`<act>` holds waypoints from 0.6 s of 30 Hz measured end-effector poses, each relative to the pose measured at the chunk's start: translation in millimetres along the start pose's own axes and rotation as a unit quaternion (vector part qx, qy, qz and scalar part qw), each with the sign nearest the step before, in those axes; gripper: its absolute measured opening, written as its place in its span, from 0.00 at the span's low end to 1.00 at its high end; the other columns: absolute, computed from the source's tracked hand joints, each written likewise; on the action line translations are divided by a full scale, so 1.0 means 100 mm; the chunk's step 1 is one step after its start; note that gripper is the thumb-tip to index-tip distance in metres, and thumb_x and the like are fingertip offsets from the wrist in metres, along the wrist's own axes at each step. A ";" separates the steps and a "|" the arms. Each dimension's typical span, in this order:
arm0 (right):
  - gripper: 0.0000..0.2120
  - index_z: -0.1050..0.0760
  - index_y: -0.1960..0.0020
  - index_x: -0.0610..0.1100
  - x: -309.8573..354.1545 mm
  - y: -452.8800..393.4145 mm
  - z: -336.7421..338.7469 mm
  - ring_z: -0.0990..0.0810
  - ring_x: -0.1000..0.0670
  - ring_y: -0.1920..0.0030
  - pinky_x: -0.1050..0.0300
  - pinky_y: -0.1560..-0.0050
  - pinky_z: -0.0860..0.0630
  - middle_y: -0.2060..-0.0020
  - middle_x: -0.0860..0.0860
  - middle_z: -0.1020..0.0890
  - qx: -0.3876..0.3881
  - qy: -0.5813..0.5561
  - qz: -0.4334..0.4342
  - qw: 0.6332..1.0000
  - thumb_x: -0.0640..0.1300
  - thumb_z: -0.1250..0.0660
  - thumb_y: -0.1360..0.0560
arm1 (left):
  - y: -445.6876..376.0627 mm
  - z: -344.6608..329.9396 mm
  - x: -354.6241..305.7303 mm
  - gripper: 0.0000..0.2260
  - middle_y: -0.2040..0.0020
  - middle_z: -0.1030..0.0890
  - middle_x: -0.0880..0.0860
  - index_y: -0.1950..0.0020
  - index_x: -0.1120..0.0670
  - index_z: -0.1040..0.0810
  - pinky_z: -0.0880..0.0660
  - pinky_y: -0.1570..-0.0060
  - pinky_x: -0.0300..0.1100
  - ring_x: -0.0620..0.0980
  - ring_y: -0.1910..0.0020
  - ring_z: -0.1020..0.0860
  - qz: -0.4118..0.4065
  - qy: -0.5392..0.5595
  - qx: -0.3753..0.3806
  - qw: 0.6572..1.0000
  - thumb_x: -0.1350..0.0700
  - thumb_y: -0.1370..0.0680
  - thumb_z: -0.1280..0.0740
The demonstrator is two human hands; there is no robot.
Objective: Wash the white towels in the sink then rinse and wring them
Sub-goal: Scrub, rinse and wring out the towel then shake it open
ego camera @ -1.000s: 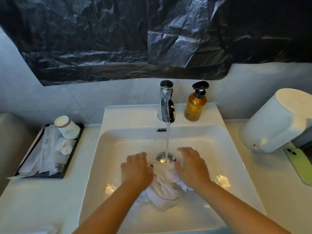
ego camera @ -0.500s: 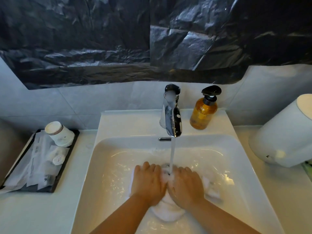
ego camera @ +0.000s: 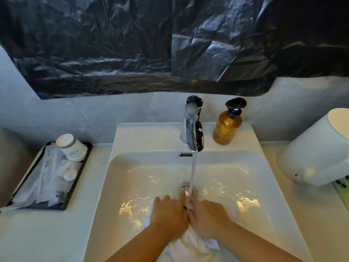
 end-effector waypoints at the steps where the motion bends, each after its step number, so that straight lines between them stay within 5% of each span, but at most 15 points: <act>1: 0.30 0.52 0.21 0.47 0.02 -0.03 0.01 0.25 0.46 0.64 0.55 0.60 0.29 0.60 0.49 0.21 0.010 0.007 0.007 1.000 0.53 0.49 0.20 | -0.02 0.01 -0.01 0.27 0.40 0.19 0.51 0.19 0.48 0.51 0.36 0.41 0.53 0.55 0.39 0.27 -0.005 0.007 0.003 1.000 0.45 0.19 0.54; 4: 0.29 0.46 0.22 0.44 0.07 -0.07 0.04 0.27 0.46 0.66 0.56 0.60 0.29 0.67 0.53 0.28 0.018 0.036 0.019 0.999 0.53 0.49 0.20 | -0.03 0.04 -0.02 0.26 0.41 0.19 0.50 0.20 0.48 0.48 0.36 0.42 0.53 0.55 0.41 0.27 -0.013 -0.013 -0.009 1.000 0.46 0.19 0.54; 9: 0.23 0.34 0.29 0.52 0.01 -0.06 0.20 0.20 0.44 0.53 0.55 0.54 0.25 0.49 0.47 0.18 0.018 -0.042 0.009 0.999 0.55 0.42 0.23 | 0.06 0.12 0.05 0.24 0.40 0.19 0.51 0.20 0.45 0.46 0.34 0.43 0.50 0.54 0.39 0.26 -0.005 0.020 -0.034 0.999 0.48 0.18 0.52; 13: 0.27 0.28 0.32 0.48 -0.12 0.04 0.68 0.20 0.44 0.46 0.51 0.54 0.24 0.45 0.48 0.21 -0.257 -0.020 -0.019 0.966 0.61 0.42 0.26 | 0.11 0.52 0.31 0.23 0.50 0.17 0.53 0.27 0.50 0.28 0.25 0.52 0.50 0.53 0.51 0.20 0.064 0.061 -0.230 0.969 0.44 0.20 0.46; 15: 0.29 0.26 0.33 0.48 -0.12 0.09 0.63 0.21 0.43 0.43 0.44 0.50 0.21 0.41 0.45 0.22 -0.294 0.025 -0.020 0.955 0.62 0.44 0.27 | 0.17 0.52 0.31 0.25 0.46 0.18 0.54 0.32 0.50 0.24 0.22 0.50 0.59 0.55 0.48 0.19 0.050 0.051 -0.266 0.961 0.41 0.23 0.45; 18: 0.29 0.28 0.32 0.52 -0.10 0.04 0.26 0.22 0.38 0.39 0.32 0.48 0.23 0.37 0.42 0.23 -0.224 0.077 -0.024 0.971 0.64 0.45 0.28 | 0.14 0.19 0.15 0.26 0.34 0.23 0.58 0.28 0.50 0.29 0.30 0.44 0.75 0.63 0.34 0.24 -0.019 -0.012 -0.228 0.973 0.40 0.23 0.44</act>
Point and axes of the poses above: each hand's wrist, its own y-axis away from the middle knuckle, its own z-axis out of the back of the hand, x = y × z, the point moved 7 cm from there along -y, towards the middle knuckle
